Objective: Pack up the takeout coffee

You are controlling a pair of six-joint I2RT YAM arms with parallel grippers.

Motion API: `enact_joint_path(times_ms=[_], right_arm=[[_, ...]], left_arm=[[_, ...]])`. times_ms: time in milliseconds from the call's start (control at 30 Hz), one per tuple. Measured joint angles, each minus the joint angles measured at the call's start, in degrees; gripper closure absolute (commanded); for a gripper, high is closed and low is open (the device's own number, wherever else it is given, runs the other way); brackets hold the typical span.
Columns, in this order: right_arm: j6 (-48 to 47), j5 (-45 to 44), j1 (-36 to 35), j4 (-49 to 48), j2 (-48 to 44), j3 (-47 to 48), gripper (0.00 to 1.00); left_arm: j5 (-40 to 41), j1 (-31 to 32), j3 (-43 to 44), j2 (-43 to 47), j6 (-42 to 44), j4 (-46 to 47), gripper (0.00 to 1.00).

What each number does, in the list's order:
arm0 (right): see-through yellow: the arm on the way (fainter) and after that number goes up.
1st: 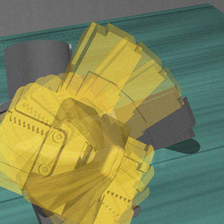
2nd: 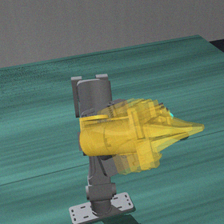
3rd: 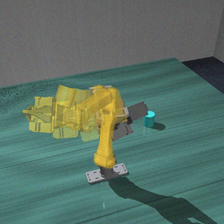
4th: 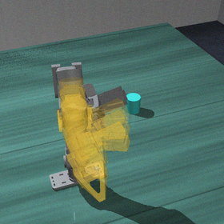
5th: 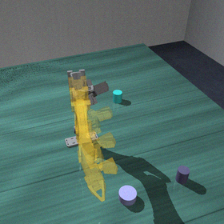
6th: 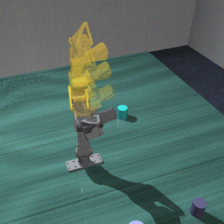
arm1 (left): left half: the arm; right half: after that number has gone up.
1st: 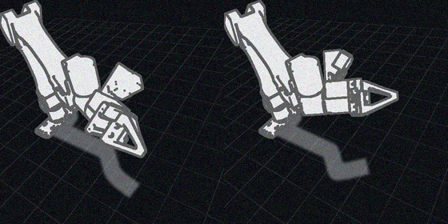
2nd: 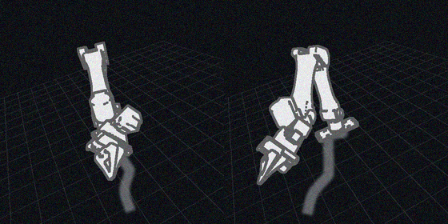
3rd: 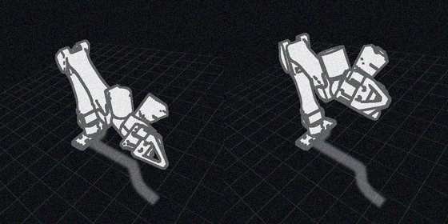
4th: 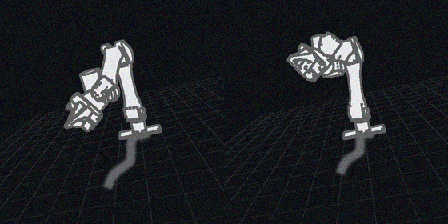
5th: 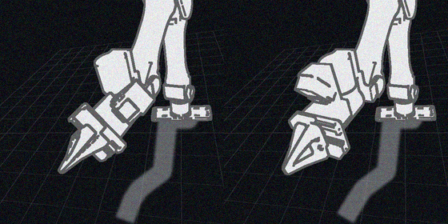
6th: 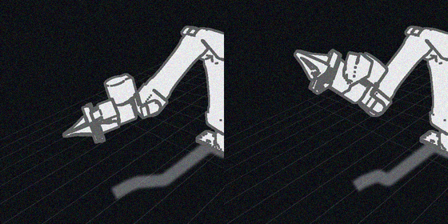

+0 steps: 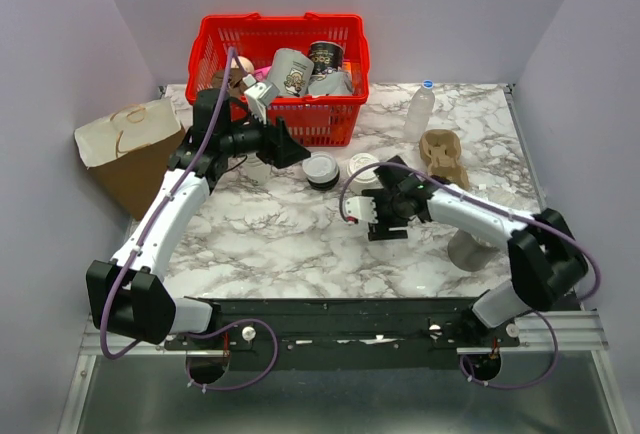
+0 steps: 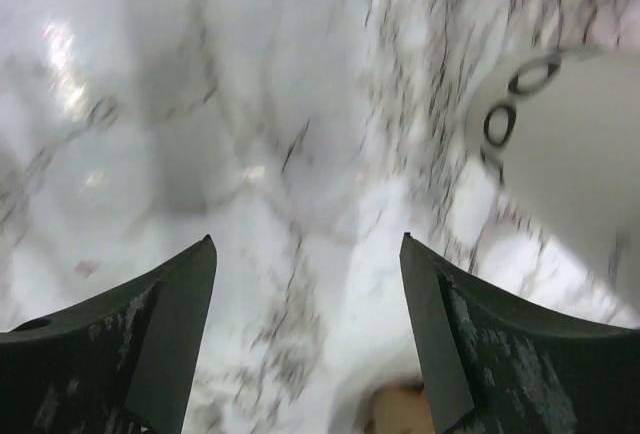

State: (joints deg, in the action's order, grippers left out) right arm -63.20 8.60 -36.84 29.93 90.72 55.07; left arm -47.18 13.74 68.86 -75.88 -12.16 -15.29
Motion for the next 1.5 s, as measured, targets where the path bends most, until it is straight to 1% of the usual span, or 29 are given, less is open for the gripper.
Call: enact_joint_path(times_ms=[133,200,233,267,333,433,533,600,767,933,1200,1500], right_arm=[[2.91,0.04,2.62,7.32,-9.33,0.0,0.18],[5.81,0.02,4.59,10.71,-11.61,2.38,0.19],[8.33,0.0,6.21,12.28,-11.43,5.18,0.21],[10.6,0.0,7.91,13.81,-10.32,8.33,0.22],[17.25,0.37,12.37,16.79,-5.84,17.79,0.24],[28.17,2.58,21.4,16.98,2.08,31.26,0.25],[35.76,2.45,28.55,16.61,6.32,37.0,0.3],[40.02,2.49,31.23,17.14,8.28,39.32,0.3],[48.43,2.62,32.57,19.65,10.36,39.52,0.3],[52.74,2.38,32.81,20.61,12.44,38.45,0.32],[55.15,0.79,35.52,20.9,17.77,38.4,0.32],[55.49,-0.92,36.22,20.87,21.51,38.75,0.38]], left_arm=[[-0.5,-0.17,0.24,0.0,-1.84,1.29,0.24],[-0.68,-0.17,0.7,0.0,-3.21,2.38,0.25],[-0.7,-0.17,0.9,0.02,-4.02,3.04,0.24],[-0.68,-0.17,1.03,0.17,-5.16,4.02,0.25],[-0.55,-0.26,1.51,0.5,-6.67,5.07,0.25],[-0.07,-0.28,3.02,0.98,-7.61,5.77,0.24],[0.39,-0.28,5.03,1.07,-7.26,5.46,0.24],[0.98,-0.28,6.91,0.81,-6.36,4.57,0.24],[2.84,-0.28,11.8,-0.24,-0.96,0.63,0.25],[4.37,-0.28,12.28,-0.87,2.29,-1.81,0.24],[6.19,-0.31,11.96,-0.9,4.35,-3.72,0.24],[6.75,-0.68,11.96,-0.96,5.33,-4.17,0.24]])
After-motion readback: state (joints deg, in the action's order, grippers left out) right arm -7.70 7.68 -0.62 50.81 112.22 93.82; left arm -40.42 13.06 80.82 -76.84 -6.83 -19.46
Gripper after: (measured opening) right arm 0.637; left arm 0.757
